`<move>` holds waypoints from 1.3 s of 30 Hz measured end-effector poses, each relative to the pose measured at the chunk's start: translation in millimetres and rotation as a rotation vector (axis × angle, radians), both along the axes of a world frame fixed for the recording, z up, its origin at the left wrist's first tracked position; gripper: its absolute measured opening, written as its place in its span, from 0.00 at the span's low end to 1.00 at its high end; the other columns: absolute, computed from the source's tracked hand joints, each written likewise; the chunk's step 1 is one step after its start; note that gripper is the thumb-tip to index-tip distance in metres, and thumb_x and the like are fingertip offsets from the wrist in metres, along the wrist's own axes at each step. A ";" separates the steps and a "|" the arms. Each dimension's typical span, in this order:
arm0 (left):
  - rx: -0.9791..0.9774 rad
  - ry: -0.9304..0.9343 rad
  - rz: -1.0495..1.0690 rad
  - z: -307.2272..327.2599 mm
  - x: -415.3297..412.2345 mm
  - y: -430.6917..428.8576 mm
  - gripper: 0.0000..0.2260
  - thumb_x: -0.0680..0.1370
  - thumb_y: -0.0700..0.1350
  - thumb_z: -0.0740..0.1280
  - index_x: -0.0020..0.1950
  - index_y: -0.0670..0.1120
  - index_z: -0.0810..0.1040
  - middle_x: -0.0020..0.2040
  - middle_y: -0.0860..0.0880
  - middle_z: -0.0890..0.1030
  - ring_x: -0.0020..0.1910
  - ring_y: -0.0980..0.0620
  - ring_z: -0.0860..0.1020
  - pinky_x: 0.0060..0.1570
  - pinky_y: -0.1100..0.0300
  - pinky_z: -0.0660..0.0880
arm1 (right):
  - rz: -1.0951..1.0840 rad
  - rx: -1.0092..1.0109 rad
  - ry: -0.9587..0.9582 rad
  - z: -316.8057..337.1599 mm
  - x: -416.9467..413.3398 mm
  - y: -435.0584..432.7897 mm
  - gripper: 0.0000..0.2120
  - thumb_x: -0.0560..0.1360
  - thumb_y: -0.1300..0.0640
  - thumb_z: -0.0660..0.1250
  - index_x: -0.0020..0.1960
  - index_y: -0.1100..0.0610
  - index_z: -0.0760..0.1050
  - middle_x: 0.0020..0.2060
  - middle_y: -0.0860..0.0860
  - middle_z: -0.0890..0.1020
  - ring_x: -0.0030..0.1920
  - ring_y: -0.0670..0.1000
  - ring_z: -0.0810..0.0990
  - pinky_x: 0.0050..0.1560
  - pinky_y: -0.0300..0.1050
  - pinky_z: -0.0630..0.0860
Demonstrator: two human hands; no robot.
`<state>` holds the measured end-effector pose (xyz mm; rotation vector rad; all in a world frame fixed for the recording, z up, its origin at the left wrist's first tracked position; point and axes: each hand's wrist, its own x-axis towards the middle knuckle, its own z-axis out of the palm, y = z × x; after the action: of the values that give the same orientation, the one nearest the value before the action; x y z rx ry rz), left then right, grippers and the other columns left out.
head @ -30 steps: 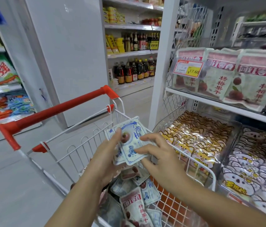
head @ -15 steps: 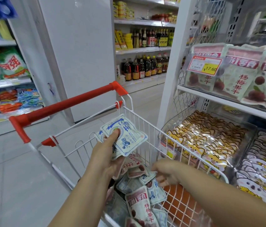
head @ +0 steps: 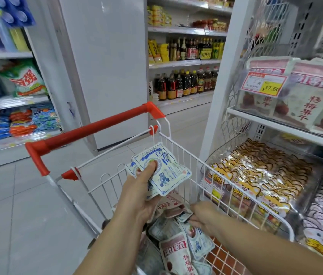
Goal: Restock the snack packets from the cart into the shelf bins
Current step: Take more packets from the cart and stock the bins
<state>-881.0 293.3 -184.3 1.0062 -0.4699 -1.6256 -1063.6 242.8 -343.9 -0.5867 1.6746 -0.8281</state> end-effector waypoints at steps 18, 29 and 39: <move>-0.050 -0.015 0.028 9.6 -1.2 11.5 0.11 0.80 0.40 0.69 0.61 0.37 0.79 0.40 0.43 0.87 0.33 0.49 0.86 0.25 0.58 0.78 | 0.146 0.184 -0.027 13.2 13.0 28.6 0.04 0.80 0.61 0.61 0.54 0.59 0.71 0.39 0.54 0.72 0.40 0.53 0.72 0.44 0.49 0.78; -0.074 0.010 0.026 6.8 0.6 6.7 0.13 0.80 0.40 0.69 0.63 0.38 0.79 0.48 0.41 0.87 0.37 0.49 0.86 0.29 0.58 0.80 | 0.055 0.017 -0.179 7.4 19.3 12.2 0.10 0.83 0.60 0.58 0.59 0.62 0.75 0.54 0.62 0.81 0.60 0.60 0.78 0.63 0.56 0.75; -0.074 -0.039 0.045 7.3 0.9 7.5 0.10 0.80 0.39 0.68 0.60 0.37 0.79 0.46 0.41 0.87 0.35 0.49 0.86 0.27 0.58 0.80 | 0.064 -0.227 -0.020 50.0 15.0 25.4 0.11 0.75 0.68 0.68 0.34 0.63 0.79 0.25 0.57 0.75 0.24 0.49 0.72 0.26 0.38 0.68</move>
<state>-880.2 300.8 -177.0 0.9872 -0.5267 -1.5403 -1048.7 268.2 -293.8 -0.7809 1.5465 -0.9814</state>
